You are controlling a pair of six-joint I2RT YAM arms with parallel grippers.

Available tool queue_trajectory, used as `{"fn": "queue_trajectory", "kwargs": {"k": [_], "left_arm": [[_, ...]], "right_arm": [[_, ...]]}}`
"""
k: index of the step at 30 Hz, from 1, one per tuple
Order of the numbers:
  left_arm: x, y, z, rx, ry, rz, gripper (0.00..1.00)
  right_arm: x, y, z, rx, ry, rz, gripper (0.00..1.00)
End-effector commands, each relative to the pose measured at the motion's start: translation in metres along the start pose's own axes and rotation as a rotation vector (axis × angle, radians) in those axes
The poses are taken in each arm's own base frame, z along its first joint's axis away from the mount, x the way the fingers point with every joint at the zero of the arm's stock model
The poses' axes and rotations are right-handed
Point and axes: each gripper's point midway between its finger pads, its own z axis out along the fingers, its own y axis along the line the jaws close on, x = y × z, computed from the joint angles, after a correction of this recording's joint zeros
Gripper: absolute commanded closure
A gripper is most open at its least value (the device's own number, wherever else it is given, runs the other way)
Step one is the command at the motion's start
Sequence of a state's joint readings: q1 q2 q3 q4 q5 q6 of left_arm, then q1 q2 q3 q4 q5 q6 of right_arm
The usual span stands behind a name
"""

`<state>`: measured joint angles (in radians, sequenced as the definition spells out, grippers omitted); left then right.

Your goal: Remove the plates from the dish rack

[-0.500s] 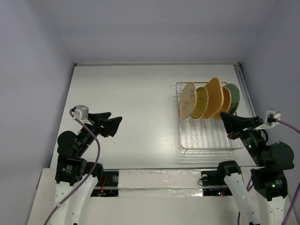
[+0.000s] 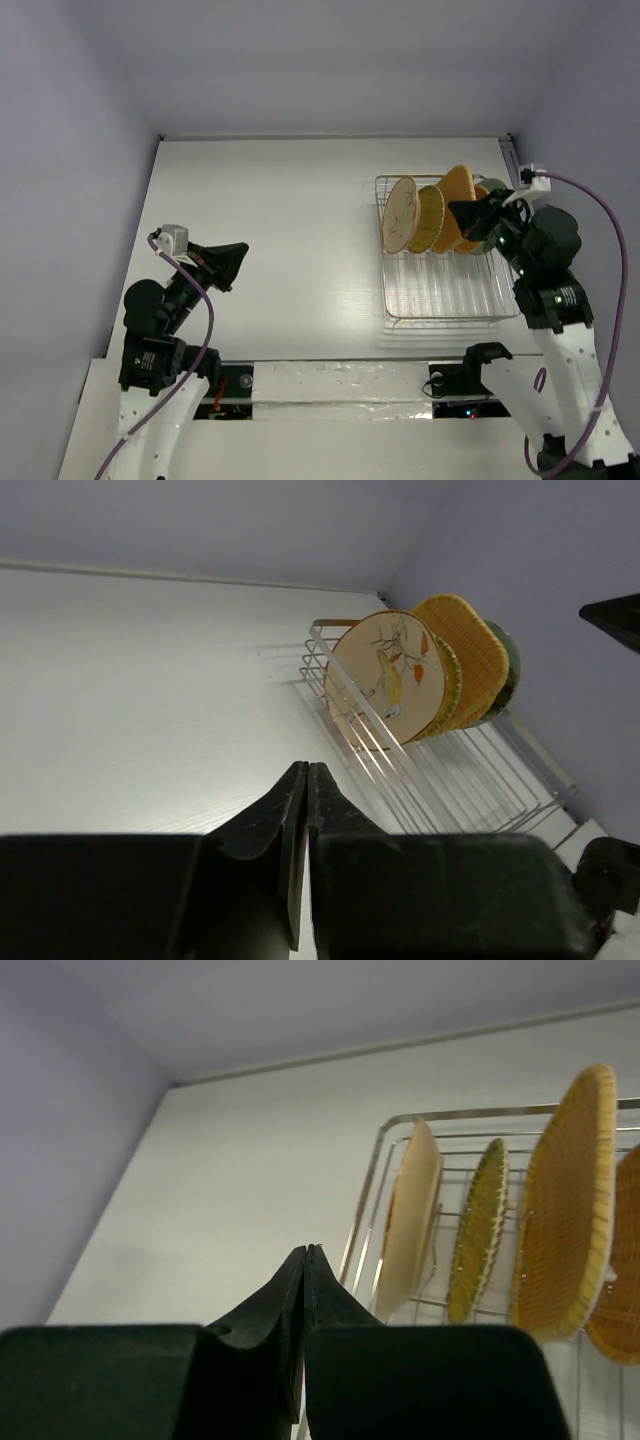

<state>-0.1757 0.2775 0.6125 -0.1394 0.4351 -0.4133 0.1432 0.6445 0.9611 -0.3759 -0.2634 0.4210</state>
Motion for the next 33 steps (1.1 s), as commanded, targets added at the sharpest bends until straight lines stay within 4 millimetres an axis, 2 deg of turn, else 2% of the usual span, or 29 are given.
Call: {"fn": "queue_trajectory", "kwargs": {"k": [1, 2, 3, 5, 6, 9, 10, 11, 13, 14, 18, 20, 26, 27, 29, 31, 33], "left_arm": [[-0.01, -0.003, 0.0, 0.006, -0.049, 0.008, 1.0], [-0.01, -0.003, 0.0, 0.005, -0.05, 0.005, 0.89], [-0.01, -0.002, 0.001, 0.003, -0.048, 0.002, 0.84], [-0.009, -0.001, 0.002, 0.002, -0.04, -0.002, 0.73], [-0.008, -0.002, 0.002, 0.007, -0.036, -0.001, 0.7], [-0.008, -0.005, 0.002, 0.025, -0.034, 0.001, 0.57], [-0.007, -0.006, 0.002, 0.03, -0.033, 0.002, 0.55], [-0.008, -0.006, 0.002, 0.033, -0.036, 0.003, 0.5], [-0.008, -0.008, 0.001, 0.038, -0.04, 0.006, 0.48], [-0.008, -0.008, 0.0, 0.04, -0.041, 0.008, 0.46], [-0.01, -0.009, -0.001, 0.043, -0.049, 0.011, 0.46], [-0.009, -0.009, 0.0, 0.045, -0.046, 0.009, 0.46], [-0.012, -0.013, -0.003, 0.057, -0.06, 0.019, 0.46], [-0.012, -0.013, -0.004, 0.057, -0.062, 0.019, 0.46], [-0.013, -0.013, -0.004, 0.057, -0.067, 0.021, 0.46], [-0.013, -0.015, -0.005, 0.063, -0.067, 0.02, 0.45], [-0.013, -0.018, -0.006, 0.073, -0.071, 0.023, 0.45]], "right_arm": [[-0.032, -0.004, 0.013, 0.077, -0.066, -0.077, 0.96], [-0.028, -0.009, 0.018, 0.104, -0.041, -0.083, 0.89], [-0.021, -0.006, 0.029, 0.103, -0.003, -0.091, 0.69], [-0.013, -0.017, 0.039, 0.18, 0.028, -0.116, 0.47], [-0.002, -0.022, 0.051, 0.208, 0.072, -0.127, 0.3], [0.018, -0.036, 0.072, 0.281, 0.14, -0.17, 0.23], [0.031, -0.046, 0.085, 0.311, 0.183, -0.176, 0.23], [0.038, -0.05, 0.091, 0.33, 0.198, -0.183, 0.23], [0.05, -0.067, 0.103, 0.398, 0.232, -0.198, 0.24], [0.052, -0.068, 0.109, 0.404, 0.235, -0.199, 0.24], [0.071, -0.078, 0.131, 0.438, 0.299, -0.212, 0.31], [0.08, -0.092, 0.136, 0.499, 0.334, -0.236, 0.33], [0.093, -0.092, 0.147, 0.555, 0.388, -0.297, 0.44], [0.101, -0.094, 0.15, 0.568, 0.416, -0.314, 0.49], [0.102, -0.1, 0.15, 0.623, 0.434, -0.346, 0.54], [0.113, -0.106, 0.151, 0.685, 0.465, -0.394, 0.66], [0.113, -0.112, 0.148, 0.744, 0.484, -0.428, 0.79]]}}
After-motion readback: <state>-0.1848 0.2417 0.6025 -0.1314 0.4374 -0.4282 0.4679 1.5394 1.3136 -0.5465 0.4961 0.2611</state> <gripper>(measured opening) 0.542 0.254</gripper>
